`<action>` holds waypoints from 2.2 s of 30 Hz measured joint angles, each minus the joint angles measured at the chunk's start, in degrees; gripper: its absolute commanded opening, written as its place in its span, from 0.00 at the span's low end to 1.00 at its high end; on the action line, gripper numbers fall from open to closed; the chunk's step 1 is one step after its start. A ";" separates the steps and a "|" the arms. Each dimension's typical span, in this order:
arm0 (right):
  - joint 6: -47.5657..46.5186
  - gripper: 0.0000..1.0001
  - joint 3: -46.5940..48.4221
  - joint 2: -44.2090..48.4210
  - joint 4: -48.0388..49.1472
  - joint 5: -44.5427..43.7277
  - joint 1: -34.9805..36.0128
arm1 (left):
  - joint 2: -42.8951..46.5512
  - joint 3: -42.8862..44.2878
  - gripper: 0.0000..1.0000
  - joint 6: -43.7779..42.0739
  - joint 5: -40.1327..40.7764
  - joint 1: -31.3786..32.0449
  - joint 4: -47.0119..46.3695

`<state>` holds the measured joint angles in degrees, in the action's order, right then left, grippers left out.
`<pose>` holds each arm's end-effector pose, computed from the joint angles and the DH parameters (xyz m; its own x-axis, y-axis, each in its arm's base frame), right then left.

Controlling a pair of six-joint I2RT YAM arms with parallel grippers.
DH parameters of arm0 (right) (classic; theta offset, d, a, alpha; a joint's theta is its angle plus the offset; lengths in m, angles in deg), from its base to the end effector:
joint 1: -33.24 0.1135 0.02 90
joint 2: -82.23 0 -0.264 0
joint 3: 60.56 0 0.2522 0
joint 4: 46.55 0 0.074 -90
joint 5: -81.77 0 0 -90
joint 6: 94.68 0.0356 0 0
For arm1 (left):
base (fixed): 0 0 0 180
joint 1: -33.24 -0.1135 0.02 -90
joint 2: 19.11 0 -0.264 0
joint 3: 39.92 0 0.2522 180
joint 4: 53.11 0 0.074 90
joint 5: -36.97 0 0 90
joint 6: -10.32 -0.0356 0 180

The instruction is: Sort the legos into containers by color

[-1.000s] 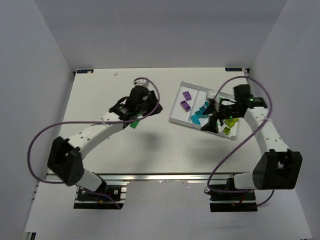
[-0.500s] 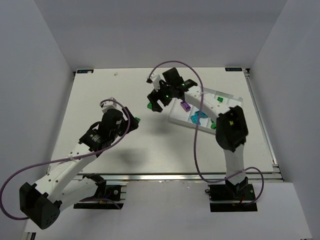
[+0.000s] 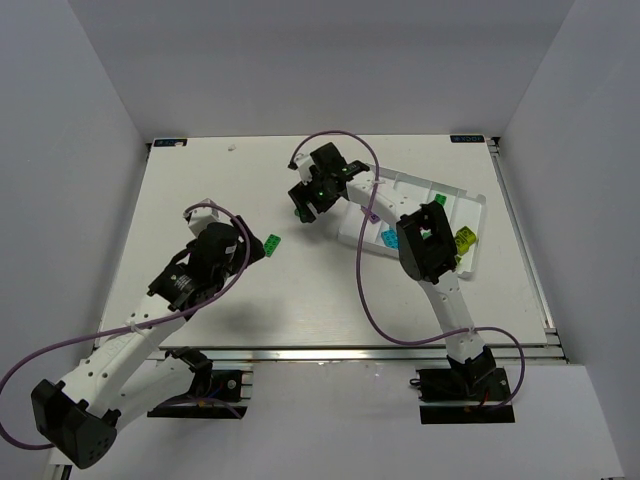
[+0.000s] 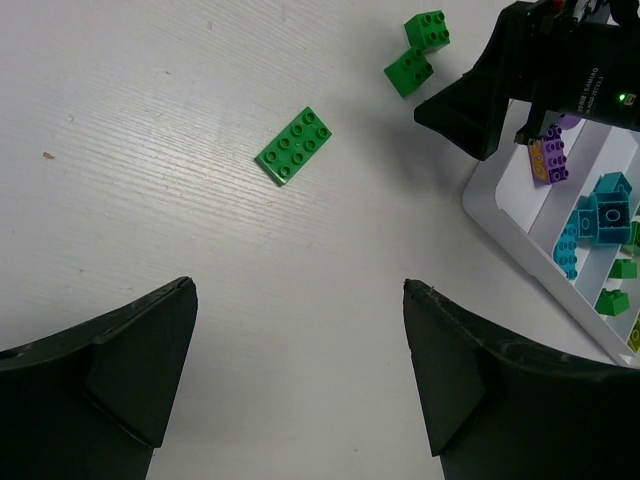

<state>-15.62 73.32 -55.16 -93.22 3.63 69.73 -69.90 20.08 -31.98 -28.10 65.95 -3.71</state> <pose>0.4264 0.3245 0.1932 -0.4757 -0.5829 -0.6587 -0.7925 0.6090 0.0335 0.1623 -0.0864 0.2898 -0.5275 -0.4584 -0.7153 -0.2542 0.8886 -0.3819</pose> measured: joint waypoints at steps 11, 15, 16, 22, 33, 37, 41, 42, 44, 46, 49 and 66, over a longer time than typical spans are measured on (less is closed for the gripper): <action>-0.33 0.75 0.59 -3.85 5.09 -0.11 0.28 | -2.32 0.00 0.92 0.48 0.07 -0.02 -0.07; 0.09 0.68 2.16 -4.72 6.49 -0.48 0.35 | -2.32 0.00 0.90 0.94 0.04 -0.02 -0.04; 0.07 0.67 2.32 -5.01 6.60 -0.72 0.37 | -2.32 0.00 0.89 1.09 0.04 -0.02 -0.07; -0.66 0.38 4.26 -6.95 8.57 -1.38 0.68 | -2.12 -1.16 0.67 1.95 -0.39 -0.04 -1.18; -9.09 0.00 -7.19 1.70 7.54 6.69 0.90 | -6.93 -3.26 0.91 0.11 -4.48 -0.85 -4.92; -12.92 0.00 -19.10 17.31 4.52 15.50 -0.63 | -11.06 -3.26 0.90 -3.17 -7.45 -1.68 -7.67; -14.67 0.00 -26.64 34.47 4.66 21.35 -7.23 | -15.69 -3.23 0.90 -6.23 -10.38 -2.34 -9.79; -14.93 0.00 -28.65 38.38 4.79 22.14 -10.34 | -16.65 -3.23 0.90 -6.84 -11.06 -2.58 -10.32; -15.17 0.00 -33.03 44.83 4.79 23.37 -17.88 | -18.05 -3.23 0.90 -7.93 -12.37 -2.75 -11.37; -15.19 0.00 -36.41 47.41 4.35 23.50 -25.03 | -18.82 -3.23 0.90 -8.72 -13.42 -2.99 -12.24; -15.10 0.00 -40.48 46.58 2.47 22.80 -34.47 | -19.45 -3.23 0.89 -9.66 -14.93 -3.28 -13.73; -13.14 0.60 -23.74 18.51 -1.66 17.90 -43.25 | -22.99 -3.08 0.89 -12.46 -18.32 -3.74 -14.99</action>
<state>-28.76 49.58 -36.64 -94.88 21.53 26.48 -92.89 16.99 -44.44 -46.41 62.21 -18.70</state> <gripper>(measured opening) 0.532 0.887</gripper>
